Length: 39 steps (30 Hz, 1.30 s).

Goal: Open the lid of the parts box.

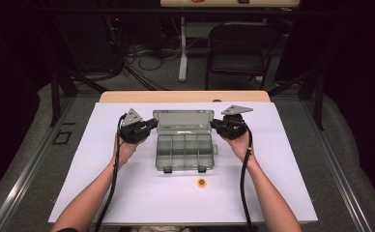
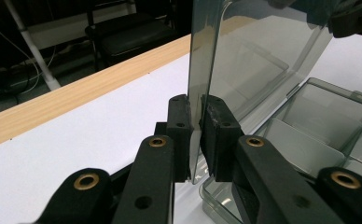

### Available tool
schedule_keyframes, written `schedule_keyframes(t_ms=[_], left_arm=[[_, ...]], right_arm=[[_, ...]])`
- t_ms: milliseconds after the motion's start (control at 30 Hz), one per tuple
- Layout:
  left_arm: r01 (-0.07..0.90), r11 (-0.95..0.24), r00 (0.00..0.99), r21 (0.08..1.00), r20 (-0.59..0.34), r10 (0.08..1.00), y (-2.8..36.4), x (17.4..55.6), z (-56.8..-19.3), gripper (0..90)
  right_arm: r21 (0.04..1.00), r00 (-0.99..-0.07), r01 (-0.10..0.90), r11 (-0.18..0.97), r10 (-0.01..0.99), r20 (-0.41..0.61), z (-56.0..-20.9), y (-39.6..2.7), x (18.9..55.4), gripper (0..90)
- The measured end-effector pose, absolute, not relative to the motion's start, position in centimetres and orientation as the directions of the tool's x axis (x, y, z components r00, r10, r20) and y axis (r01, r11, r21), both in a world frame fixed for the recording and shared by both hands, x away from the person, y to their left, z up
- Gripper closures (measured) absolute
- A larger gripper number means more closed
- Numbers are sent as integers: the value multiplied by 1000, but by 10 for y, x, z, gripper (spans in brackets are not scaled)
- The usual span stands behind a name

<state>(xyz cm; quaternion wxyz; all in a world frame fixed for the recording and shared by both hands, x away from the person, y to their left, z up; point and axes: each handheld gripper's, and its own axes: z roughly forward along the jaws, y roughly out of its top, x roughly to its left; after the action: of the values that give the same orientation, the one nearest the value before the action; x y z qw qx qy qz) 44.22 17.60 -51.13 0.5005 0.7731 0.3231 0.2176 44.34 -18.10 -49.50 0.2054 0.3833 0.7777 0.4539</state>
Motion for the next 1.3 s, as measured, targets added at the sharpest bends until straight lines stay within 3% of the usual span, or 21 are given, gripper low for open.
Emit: schedule_keyframes(t_ms=[1300], left_arm=[[367,-331,648,870,16,761,165,474,-526,767]], right_arm=[[821,-567,496,284,821,59,-520,-176,470,799]])
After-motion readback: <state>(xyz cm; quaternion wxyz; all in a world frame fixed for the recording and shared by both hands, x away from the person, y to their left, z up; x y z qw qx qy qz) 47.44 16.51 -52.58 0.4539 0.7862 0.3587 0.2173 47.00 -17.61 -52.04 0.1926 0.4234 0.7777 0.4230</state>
